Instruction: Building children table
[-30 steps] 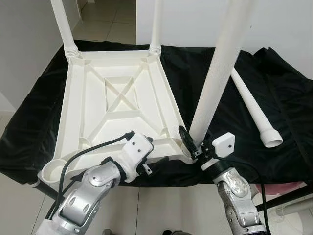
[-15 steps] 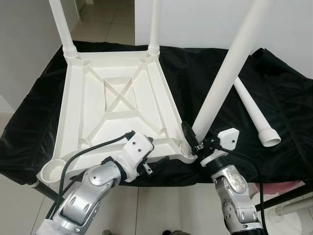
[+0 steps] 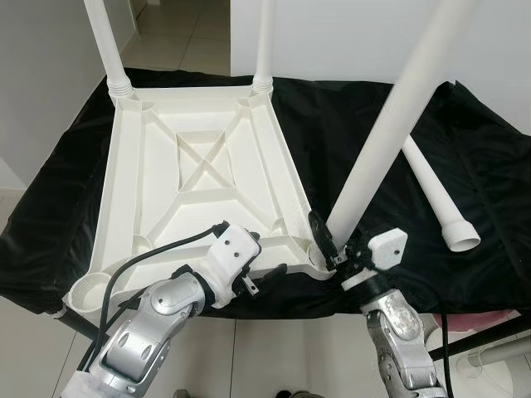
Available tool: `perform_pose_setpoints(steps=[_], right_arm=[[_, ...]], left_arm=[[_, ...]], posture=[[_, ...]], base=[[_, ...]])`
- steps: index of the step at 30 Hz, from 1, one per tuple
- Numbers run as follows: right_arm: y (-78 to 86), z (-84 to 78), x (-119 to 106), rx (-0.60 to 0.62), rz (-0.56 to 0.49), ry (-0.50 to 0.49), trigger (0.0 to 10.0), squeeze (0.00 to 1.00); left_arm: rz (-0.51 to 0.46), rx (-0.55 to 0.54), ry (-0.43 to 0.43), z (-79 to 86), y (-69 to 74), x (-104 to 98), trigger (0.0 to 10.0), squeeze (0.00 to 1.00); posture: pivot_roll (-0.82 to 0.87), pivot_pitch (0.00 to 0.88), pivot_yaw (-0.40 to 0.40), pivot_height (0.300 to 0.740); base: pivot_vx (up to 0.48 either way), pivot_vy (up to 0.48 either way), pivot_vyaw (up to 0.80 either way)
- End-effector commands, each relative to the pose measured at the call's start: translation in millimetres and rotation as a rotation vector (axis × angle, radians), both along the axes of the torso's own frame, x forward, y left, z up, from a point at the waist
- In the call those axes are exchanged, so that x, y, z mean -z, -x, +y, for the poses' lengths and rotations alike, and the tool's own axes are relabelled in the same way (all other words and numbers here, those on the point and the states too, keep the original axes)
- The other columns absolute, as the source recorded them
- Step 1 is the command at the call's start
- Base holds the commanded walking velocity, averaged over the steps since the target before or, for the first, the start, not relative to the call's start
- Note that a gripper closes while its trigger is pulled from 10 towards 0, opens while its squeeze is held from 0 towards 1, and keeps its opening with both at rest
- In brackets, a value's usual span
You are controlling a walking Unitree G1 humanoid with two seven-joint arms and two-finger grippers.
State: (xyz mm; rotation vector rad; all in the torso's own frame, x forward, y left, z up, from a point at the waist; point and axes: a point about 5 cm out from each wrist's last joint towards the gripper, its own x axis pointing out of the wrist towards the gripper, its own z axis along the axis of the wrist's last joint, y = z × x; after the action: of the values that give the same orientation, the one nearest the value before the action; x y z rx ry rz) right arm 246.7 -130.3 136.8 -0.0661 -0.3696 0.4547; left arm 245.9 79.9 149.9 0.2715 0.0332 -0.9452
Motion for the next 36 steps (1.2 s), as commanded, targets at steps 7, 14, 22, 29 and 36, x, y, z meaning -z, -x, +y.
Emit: perform_pose_setpoints(steps=[7,14,22,29,36], right_arm=[[14.1,1.8,34.9,-0.036,0.140,0.056,10.0,0.00],[15.2,3.8,36.2,-0.026,0.091,0.115,10.0,0.00],[10.7,1.7,49.8,-0.023,0.228,0.026,10.0,0.00],[8.8,-0.2,53.8,-0.012,0.280,-0.013,10.0,0.00],[-1.3,-1.4,52.0,0.019,0.317,0.023,10.0,0.00]], left_arm=[[-0.012,0.006,-0.005,0.4,1.0,-3.7,10.0,0.00],[-0.011,0.002,-0.006,0.7,0.9,-4.0,10.0,0.00],[-0.015,0.001,-0.012,2.0,1.0,-5.0,10.0,0.00],[-0.015,0.002,-0.012,2.1,1.3,-5.1,10.0,0.00],[-0.016,0.005,-0.015,1.6,1.1,-5.4,10.0,0.00]], posture=[[0.02,0.147,-0.016,0.740],[0.02,0.151,-0.013,0.740],[0.03,0.152,-0.008,0.740],[0.03,0.154,-0.008,0.740],[0.03,0.151,-0.008,0.740]], base=[[0.000,0.000,0.00],[0.000,0.000,0.00],[0.000,0.000,0.00],[0.000,0.000,0.00],[0.000,0.000,0.00]])
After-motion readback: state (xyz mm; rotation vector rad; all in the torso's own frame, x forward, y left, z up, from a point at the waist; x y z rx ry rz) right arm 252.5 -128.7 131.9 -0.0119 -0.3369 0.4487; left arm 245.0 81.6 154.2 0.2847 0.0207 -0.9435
